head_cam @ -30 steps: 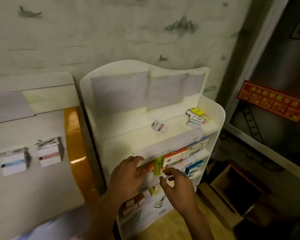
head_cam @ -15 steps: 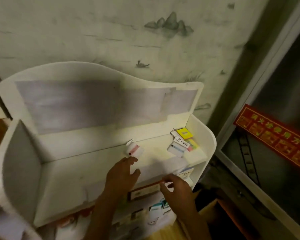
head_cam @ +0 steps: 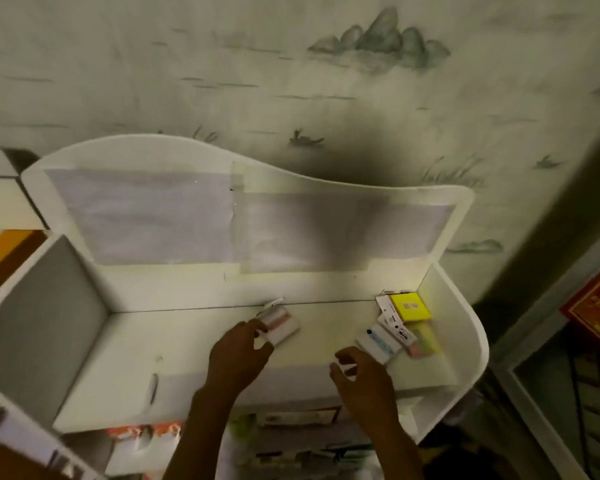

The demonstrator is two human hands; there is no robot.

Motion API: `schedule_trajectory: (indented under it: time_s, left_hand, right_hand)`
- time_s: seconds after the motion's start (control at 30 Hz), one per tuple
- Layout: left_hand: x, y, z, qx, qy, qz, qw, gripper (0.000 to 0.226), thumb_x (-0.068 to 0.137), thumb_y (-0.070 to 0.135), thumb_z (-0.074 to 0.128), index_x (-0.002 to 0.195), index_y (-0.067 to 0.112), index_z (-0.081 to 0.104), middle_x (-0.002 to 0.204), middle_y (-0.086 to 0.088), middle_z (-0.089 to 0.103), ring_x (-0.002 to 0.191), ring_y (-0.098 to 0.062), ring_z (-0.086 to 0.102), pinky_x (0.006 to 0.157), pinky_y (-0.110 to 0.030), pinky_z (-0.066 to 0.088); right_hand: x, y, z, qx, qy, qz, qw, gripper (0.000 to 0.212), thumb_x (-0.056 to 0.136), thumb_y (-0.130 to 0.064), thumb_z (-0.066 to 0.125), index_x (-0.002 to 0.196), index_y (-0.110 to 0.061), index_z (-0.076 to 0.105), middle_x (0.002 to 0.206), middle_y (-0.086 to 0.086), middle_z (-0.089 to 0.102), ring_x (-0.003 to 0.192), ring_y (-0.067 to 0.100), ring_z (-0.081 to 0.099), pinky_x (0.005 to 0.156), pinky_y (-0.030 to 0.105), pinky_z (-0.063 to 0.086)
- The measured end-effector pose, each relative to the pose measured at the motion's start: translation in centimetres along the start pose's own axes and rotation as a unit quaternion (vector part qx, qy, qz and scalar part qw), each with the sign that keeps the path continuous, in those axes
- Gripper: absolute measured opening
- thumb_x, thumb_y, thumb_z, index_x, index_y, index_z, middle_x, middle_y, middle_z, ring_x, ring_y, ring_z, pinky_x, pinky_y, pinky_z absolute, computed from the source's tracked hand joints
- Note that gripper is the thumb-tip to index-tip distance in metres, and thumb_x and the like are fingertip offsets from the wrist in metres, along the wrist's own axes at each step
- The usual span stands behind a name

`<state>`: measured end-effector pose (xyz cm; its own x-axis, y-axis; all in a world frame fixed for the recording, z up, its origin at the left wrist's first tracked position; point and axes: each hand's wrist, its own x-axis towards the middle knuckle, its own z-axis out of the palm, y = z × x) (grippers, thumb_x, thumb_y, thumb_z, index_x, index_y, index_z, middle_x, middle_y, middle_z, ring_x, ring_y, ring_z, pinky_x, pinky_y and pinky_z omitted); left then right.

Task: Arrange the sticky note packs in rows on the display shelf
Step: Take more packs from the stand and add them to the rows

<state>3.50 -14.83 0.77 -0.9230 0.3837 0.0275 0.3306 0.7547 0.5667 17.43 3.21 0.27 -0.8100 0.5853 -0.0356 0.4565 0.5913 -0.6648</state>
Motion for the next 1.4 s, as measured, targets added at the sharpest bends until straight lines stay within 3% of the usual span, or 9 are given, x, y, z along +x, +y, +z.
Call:
schedule_trajectory:
  time_s: [0.17,0.37,0.5,0.7,0.93,1.13,1.23,1.3,1.4]
  left_hand:
    - [1.1,1.2,2.0,0.001,0.013,-0.064,0.998,0.030,0.082,0.046,0.067,0.110,0.035,0.059,0.106,0.010,0.063,0.091,-0.008,0.059,0.079,-0.028,0.051]
    - [2.6,2.7,4.0,0.006,0.037,-0.112,0.993,0.042,0.080,0.048,0.068,0.117,0.031,0.056,0.105,0.008,0.061,0.091,-0.012,0.059,0.078,-0.030,0.050]
    - [3.5,2.7,5.4,-0.010,0.052,-0.176,0.983,0.064,0.075,0.054,0.072,0.124,0.020,0.047,0.113,-0.002,0.058,0.101,-0.022,0.060,0.081,-0.035,0.049]
    - [5.1,2.0,7.2,-0.006,0.040,-0.277,0.960,0.085,0.070,0.069,0.069,0.129,0.013,0.044,0.128,-0.010,0.052,0.121,-0.030,0.052,0.096,-0.045,0.042]
    - [6.3,1.0,8.4,-0.007,0.029,-0.290,0.957,0.086,0.065,0.070,0.072,0.132,0.021,0.046,0.126,-0.011,0.051,0.122,-0.033,0.048,0.100,-0.048,0.037]
    - [6.9,1.5,8.1,-0.057,0.038,-0.320,0.945,0.086,0.060,0.053,0.086,0.131,0.023,0.047,0.130,-0.015,0.044,0.126,-0.036,0.038,0.104,-0.050,0.032]
    - [6.8,1.4,8.1,-0.129,0.068,-0.301,0.942,0.082,0.054,0.039,0.091,0.120,0.023,0.045,0.118,-0.012,0.056,0.113,-0.034,0.052,0.095,-0.046,0.039]
    - [6.3,1.5,7.9,-0.208,0.081,-0.246,0.943,0.065,0.062,0.024,0.089,0.108,0.019,0.044,0.098,-0.008,0.066,0.092,-0.030,0.064,0.082,-0.042,0.051]
    - [5.5,1.6,7.5,-0.248,0.098,-0.213,0.940,0.048,0.070,0.017,0.085,0.100,0.018,0.048,0.088,-0.002,0.070,0.081,-0.024,0.068,0.074,-0.041,0.055]
  right_hand:
    - [3.5,2.1,-2.0,-0.016,-0.007,-0.004,1.000,0.021,0.089,-0.039,0.064,0.108,-0.031,0.063,0.106,-0.012,0.066,0.087,0.007,0.061,0.077,0.023,0.050]
    - [6.5,4.5,-3.0,-0.029,0.025,0.083,0.996,0.027,0.090,-0.043,0.062,0.108,-0.024,0.063,0.101,-0.005,0.068,0.087,0.013,0.061,0.076,0.025,0.048]
    - [8.0,6.0,-3.8,-0.032,0.047,0.172,0.983,0.043,0.088,-0.052,0.062,0.110,-0.016,0.060,0.109,0.007,0.066,0.086,0.021,0.058,0.069,0.027,0.041]
    - [9.2,8.2,-3.4,-0.031,0.057,0.263,0.963,0.083,0.074,-0.067,0.068,0.127,-0.006,0.051,0.120,0.014,0.061,0.104,0.033,0.062,0.079,0.034,0.051]
    - [9.1,8.4,-2.4,-0.025,0.058,0.279,0.958,0.092,0.071,-0.064,0.073,0.134,-0.005,0.042,0.123,0.015,0.056,0.105,0.032,0.061,0.081,0.035,0.051]
    - [8.9,8.7,-1.7,0.013,0.087,0.272,0.958,0.091,0.065,-0.059,0.081,0.131,-0.008,0.045,0.120,0.015,0.057,0.102,0.035,0.063,0.080,0.040,0.054]
    - [8.9,8.8,-1.5,0.021,0.107,0.256,0.960,0.091,0.064,-0.055,0.083,0.134,-0.011,0.043,0.122,0.015,0.056,0.102,0.035,0.063,0.079,0.040,0.053]
    - [8.9,8.7,-1.3,0.017,0.115,0.256,0.960,0.092,0.065,-0.053,0.083,0.135,-0.010,0.041,0.123,0.016,0.055,0.103,0.036,0.063,0.079,0.039,0.051]
    - [8.9,8.7,-0.6,0.012,0.119,0.258,0.959,0.088,0.066,-0.052,0.083,0.130,-0.007,0.044,0.121,0.018,0.055,0.099,0.037,0.063,0.079,0.042,0.053]
